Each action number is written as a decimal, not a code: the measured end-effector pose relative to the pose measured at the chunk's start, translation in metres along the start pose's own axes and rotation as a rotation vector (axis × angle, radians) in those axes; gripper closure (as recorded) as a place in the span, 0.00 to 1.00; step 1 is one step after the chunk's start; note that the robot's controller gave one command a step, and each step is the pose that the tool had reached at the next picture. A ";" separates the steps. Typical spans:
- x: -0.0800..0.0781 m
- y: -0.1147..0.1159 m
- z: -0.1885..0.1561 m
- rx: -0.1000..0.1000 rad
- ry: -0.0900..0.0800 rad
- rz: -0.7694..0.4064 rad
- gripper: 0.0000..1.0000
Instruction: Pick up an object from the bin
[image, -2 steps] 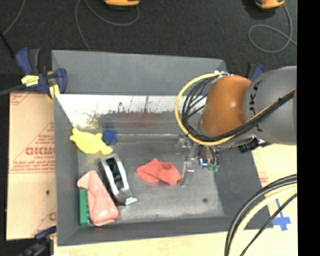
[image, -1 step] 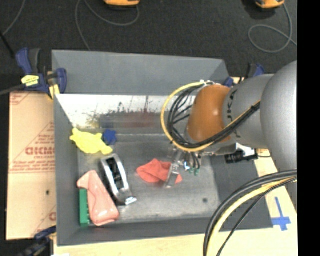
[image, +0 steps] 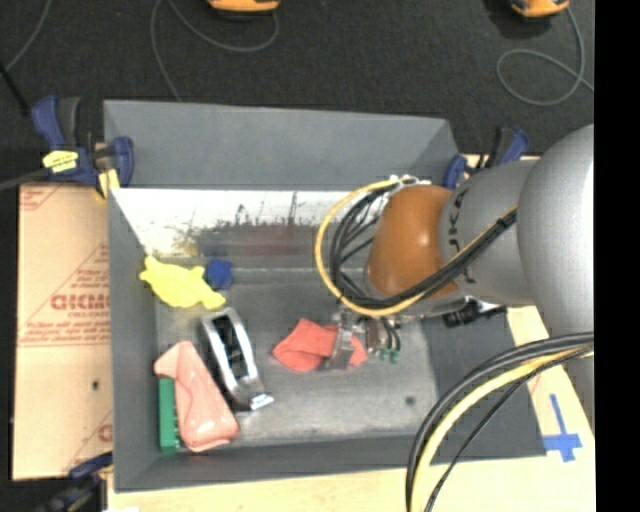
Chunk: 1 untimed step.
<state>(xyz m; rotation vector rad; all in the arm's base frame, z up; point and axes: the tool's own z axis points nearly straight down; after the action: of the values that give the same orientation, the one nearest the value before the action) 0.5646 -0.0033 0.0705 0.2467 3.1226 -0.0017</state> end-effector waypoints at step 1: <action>0.000 0.000 0.000 0.000 0.000 0.000 1.00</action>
Offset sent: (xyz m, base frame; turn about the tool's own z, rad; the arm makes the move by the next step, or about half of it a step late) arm -0.0001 -0.0001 0.0239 0.0000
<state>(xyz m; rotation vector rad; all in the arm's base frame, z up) 0.5646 -0.0033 0.0705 0.2463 3.1227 -0.0018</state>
